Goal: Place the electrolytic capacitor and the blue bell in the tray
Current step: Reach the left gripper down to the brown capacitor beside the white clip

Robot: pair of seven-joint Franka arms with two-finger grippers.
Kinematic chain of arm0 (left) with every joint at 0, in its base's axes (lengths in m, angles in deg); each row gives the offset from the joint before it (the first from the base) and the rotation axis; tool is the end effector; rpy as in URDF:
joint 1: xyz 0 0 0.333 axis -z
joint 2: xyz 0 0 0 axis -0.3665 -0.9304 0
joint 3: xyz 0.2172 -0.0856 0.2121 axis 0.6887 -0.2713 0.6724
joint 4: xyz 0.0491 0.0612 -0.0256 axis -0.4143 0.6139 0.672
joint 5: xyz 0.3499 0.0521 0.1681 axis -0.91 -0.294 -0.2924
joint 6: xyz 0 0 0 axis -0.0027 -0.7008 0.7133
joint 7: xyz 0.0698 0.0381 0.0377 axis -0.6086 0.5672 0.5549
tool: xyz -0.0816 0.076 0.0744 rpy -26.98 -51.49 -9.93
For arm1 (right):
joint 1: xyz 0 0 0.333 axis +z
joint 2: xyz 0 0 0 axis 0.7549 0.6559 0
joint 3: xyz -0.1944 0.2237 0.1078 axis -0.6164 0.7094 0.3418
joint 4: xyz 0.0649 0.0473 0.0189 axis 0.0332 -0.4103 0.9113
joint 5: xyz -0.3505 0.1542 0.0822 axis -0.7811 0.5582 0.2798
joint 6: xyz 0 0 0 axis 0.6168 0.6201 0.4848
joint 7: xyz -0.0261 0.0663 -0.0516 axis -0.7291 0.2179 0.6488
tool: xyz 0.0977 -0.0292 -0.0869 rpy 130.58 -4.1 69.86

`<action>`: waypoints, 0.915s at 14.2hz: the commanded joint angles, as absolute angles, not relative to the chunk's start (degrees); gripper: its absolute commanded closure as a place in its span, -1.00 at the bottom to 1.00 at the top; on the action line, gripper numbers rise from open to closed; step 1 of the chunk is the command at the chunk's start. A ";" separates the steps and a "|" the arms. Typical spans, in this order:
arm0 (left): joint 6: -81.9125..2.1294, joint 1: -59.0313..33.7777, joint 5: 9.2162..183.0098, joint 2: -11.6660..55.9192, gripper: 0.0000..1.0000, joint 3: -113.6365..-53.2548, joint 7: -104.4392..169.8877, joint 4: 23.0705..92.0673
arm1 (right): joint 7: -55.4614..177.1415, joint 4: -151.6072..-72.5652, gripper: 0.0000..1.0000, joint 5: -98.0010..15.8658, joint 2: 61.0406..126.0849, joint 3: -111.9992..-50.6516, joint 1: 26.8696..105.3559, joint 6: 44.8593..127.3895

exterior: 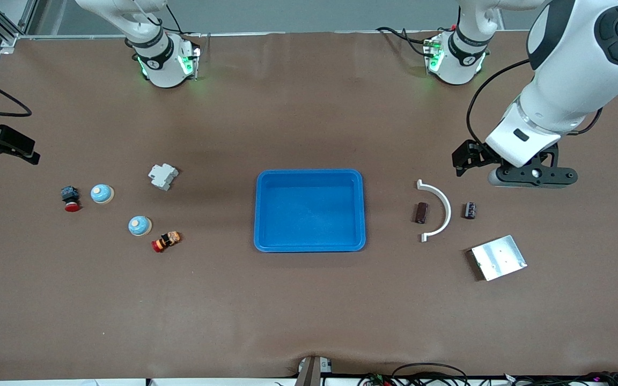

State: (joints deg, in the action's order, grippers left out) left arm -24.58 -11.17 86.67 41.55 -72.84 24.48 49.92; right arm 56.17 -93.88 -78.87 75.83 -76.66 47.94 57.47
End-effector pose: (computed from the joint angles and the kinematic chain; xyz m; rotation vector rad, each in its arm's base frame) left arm 0.5746 -0.1818 0.5376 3.1153 -0.0890 0.0899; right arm 0.5793 -0.0205 0.6115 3.1248 -0.0423 0.0085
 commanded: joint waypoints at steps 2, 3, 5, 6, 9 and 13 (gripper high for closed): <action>-23.98 -11.04 87.38 42.04 -1.00 -73.47 23.10 49.18 | 56.95 -93.13 -1.00 -78.53 76.08 -75.96 46.82 56.81; -23.98 -11.04 86.86 42.04 -1.00 -73.47 22.13 49.26 | 56.95 -93.13 -1.00 -78.53 76.08 -75.96 46.73 57.07; -23.98 -10.95 86.86 41.95 -1.00 -75.04 21.77 49.52 | 56.95 -93.13 -1.00 -78.53 76.08 -75.96 46.82 56.99; -24.07 -10.87 86.60 41.69 -1.00 -75.49 21.95 50.05 | 56.95 -93.13 -1.00 -78.53 76.08 -75.96 46.73 56.81; -23.54 -11.30 86.68 41.77 -1.00 -76.10 17.76 51.63 | 56.95 -93.13 -1.00 -78.53 76.16 -75.96 46.82 57.16; -22.66 -11.22 87.12 41.77 -1.00 -76.46 4.55 53.31 | 56.95 -93.13 -1.00 -78.53 76.16 -75.96 46.82 57.25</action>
State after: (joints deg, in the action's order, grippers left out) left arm -23.37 -10.87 86.67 41.48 -75.73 8.06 52.83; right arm 56.17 -93.88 -78.87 75.84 -76.66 47.94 57.46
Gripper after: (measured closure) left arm 0.000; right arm 0.000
